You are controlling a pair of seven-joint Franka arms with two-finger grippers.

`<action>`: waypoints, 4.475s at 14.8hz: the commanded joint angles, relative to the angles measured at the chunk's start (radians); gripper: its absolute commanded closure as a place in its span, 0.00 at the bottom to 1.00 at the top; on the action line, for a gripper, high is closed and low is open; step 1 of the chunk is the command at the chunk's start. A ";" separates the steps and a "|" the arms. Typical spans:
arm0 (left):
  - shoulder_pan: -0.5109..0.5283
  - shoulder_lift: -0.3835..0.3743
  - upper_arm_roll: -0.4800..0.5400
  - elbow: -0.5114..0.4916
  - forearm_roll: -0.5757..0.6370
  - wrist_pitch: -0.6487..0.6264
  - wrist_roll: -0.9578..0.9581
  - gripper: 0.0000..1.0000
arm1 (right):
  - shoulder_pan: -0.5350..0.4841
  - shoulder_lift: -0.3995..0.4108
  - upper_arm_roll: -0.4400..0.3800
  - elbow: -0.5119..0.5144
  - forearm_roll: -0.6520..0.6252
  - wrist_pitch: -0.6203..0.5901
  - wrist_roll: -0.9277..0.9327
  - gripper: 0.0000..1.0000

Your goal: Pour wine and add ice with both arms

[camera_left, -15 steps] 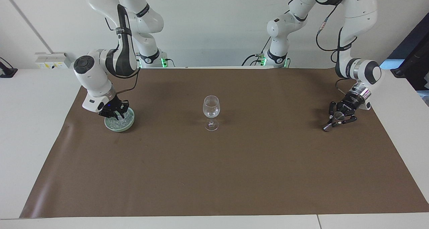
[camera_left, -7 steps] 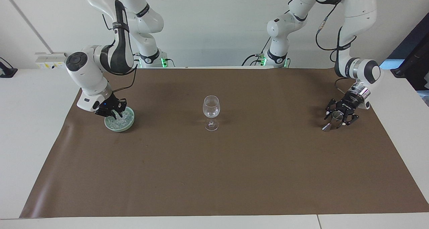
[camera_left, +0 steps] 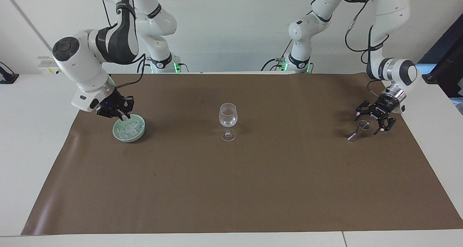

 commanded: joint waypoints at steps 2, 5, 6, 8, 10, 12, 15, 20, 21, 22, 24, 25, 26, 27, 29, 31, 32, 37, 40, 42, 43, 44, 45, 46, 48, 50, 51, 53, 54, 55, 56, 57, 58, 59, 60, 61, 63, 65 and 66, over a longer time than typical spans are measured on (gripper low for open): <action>0.052 0.012 0.003 0.114 0.136 -0.118 -0.016 0.00 | 0.130 0.060 0.005 0.212 0.010 -0.129 0.221 0.85; 0.054 0.053 0.003 0.259 0.251 -0.211 -0.063 0.00 | 0.275 0.130 0.007 0.382 0.011 -0.181 0.451 0.86; 0.055 0.058 0.003 0.296 0.283 -0.221 -0.063 0.00 | 0.315 0.153 0.007 0.431 0.013 -0.187 0.537 0.86; 0.051 0.075 0.002 0.382 0.367 -0.266 -0.056 0.00 | 0.374 0.167 0.013 0.453 0.054 -0.169 0.666 0.86; 0.016 0.127 0.003 0.505 0.441 -0.307 -0.051 0.00 | 0.447 0.196 0.014 0.452 0.054 -0.107 0.772 0.86; 0.002 0.145 0.003 0.582 0.467 -0.327 -0.051 0.00 | 0.512 0.235 0.013 0.446 0.050 -0.047 0.835 0.86; -0.003 0.148 0.003 0.651 0.467 -0.327 -0.052 0.00 | 0.544 0.258 0.013 0.409 0.047 0.012 0.878 0.86; -0.027 0.147 0.003 0.793 0.472 -0.327 -0.055 0.00 | 0.563 0.246 0.014 0.337 0.047 0.038 0.880 0.85; -0.030 0.148 0.000 0.828 0.481 -0.323 -0.054 0.00 | 0.564 0.244 0.014 0.338 0.047 0.021 0.880 0.84; -0.044 0.149 -0.001 0.861 0.496 -0.317 -0.052 0.00 | 0.570 0.244 0.013 0.340 0.047 0.011 0.883 0.84; -0.078 0.124 -0.003 0.878 0.544 -0.301 -0.057 0.00 | 0.583 0.238 0.013 0.337 0.047 -0.009 0.901 0.80; -0.104 0.101 -0.001 0.876 0.571 -0.300 -0.057 0.00 | 0.581 0.236 0.013 0.338 0.045 -0.025 0.901 0.79; -0.141 0.065 -0.003 0.875 0.678 -0.304 -0.049 0.00 | 0.578 0.236 0.013 0.338 0.045 -0.032 0.901 0.78; -0.180 0.038 -0.007 0.875 0.793 -0.298 -0.027 0.00 | 0.580 0.236 0.013 0.337 0.045 -0.032 0.901 0.78; -0.217 -0.005 -0.006 0.870 0.860 -0.309 0.061 0.00 | 0.578 0.235 0.013 0.332 0.045 -0.034 0.901 0.76; -0.268 -0.057 -0.007 0.858 0.945 -0.304 0.133 0.00 | 0.578 0.232 0.013 0.329 0.045 -0.034 0.901 0.75; -0.297 -0.081 -0.007 0.846 0.990 -0.298 0.147 0.00 | 0.578 0.232 0.013 0.328 0.045 -0.034 0.901 0.75; -0.403 -0.161 -0.010 0.810 1.127 -0.304 0.376 0.00 | 0.575 0.230 0.013 0.322 0.045 -0.031 0.898 0.67; -0.416 -0.184 -0.088 0.803 1.218 -0.313 0.483 0.00 | 0.573 0.232 0.013 0.329 0.045 -0.031 0.898 0.65; -0.412 -0.210 -0.154 0.775 1.291 -0.317 0.526 0.00 | 0.566 0.233 0.013 0.344 0.033 -0.037 0.897 0.65; -0.414 -0.226 -0.164 0.752 1.302 -0.311 0.535 0.00 | 0.563 0.235 0.013 0.354 0.021 -0.039 0.895 0.65; -0.414 -0.238 -0.179 0.734 1.311 -0.304 0.535 0.00 | 0.555 0.232 0.005 0.355 0.018 -0.039 0.892 0.61; -0.419 -0.246 -0.191 0.714 1.326 -0.297 0.535 0.00 | 0.534 0.227 0.004 0.360 0.017 -0.051 0.889 0.53; -0.419 -0.247 -0.205 0.703 1.348 -0.288 0.538 0.00 | 0.514 0.217 0.004 0.367 0.016 -0.068 0.886 0.50; -0.420 -0.255 -0.228 0.665 1.359 -0.237 0.566 0.00 | 0.462 0.192 0.001 0.378 0.010 -0.101 0.862 0.27; -0.431 -0.273 -0.230 0.616 1.357 -0.168 0.566 0.00 | 0.402 0.155 0.001 0.380 0.001 -0.146 0.828 0.01; -0.435 -0.275 -0.230 0.600 1.355 -0.145 0.566 0.00 | 0.374 0.138 0.001 0.380 -0.007 -0.169 0.790 0.00; -0.474 -0.276 -0.219 0.576 1.354 -0.130 0.564 0.00 | 0.304 0.103 0.001 0.378 -0.015 -0.222 0.673 0.00; -0.487 -0.287 -0.210 0.558 1.354 -0.114 0.564 0.00 | 0.267 0.091 0.001 0.378 -0.015 -0.236 0.627 0.00; -0.507 -0.304 -0.192 0.522 1.352 -0.091 0.563 0.00 | 0.220 0.074 0.001 0.378 -0.016 -0.255 0.564 0.00; -0.532 -0.313 -0.170 0.505 1.351 -0.079 0.563 0.00 | 0.193 0.059 -0.001 0.378 -0.016 -0.275 0.518 0.00; -0.541 -0.313 -0.159 0.507 1.351 -0.086 0.564 0.00 | 0.157 0.043 -0.001 0.380 -0.018 -0.290 0.468 0.00; -0.541 -0.307 -0.159 0.513 1.351 -0.094 0.564 0.00 | 0.126 0.037 -0.002 0.381 -0.022 -0.298 0.429 0.00; -0.540 -0.299 -0.159 0.522 1.351 -0.105 0.566 0.00 | 0.095 0.037 -0.004 0.400 -0.025 -0.316 0.411 0.00; -0.532 -0.286 -0.159 0.536 1.351 -0.109 0.569 0.00 | 0.064 0.039 -0.004 0.420 -0.027 -0.350 0.397 0.00; -0.532 -0.270 -0.159 0.556 1.351 -0.113 0.569 0.00 | 0.038 0.037 -0.002 0.423 -0.027 -0.364 0.377 0.00; -0.537 -0.267 -0.159 0.567 1.351 -0.117 0.569 0.00 | 0.014 0.032 -0.005 0.426 -0.054 -0.384 0.343 0.00; -0.538 -0.267 -0.159 0.567 1.351 -0.119 0.563 0.00 | -0.017 0.039 -0.010 0.504 -0.082 -0.491 0.317 0.00; -0.540 -0.267 -0.159 0.570 1.351 -0.119 0.561 0.00 | -0.048 0.045 -0.003 0.547 -0.081 -0.509 0.297 0.00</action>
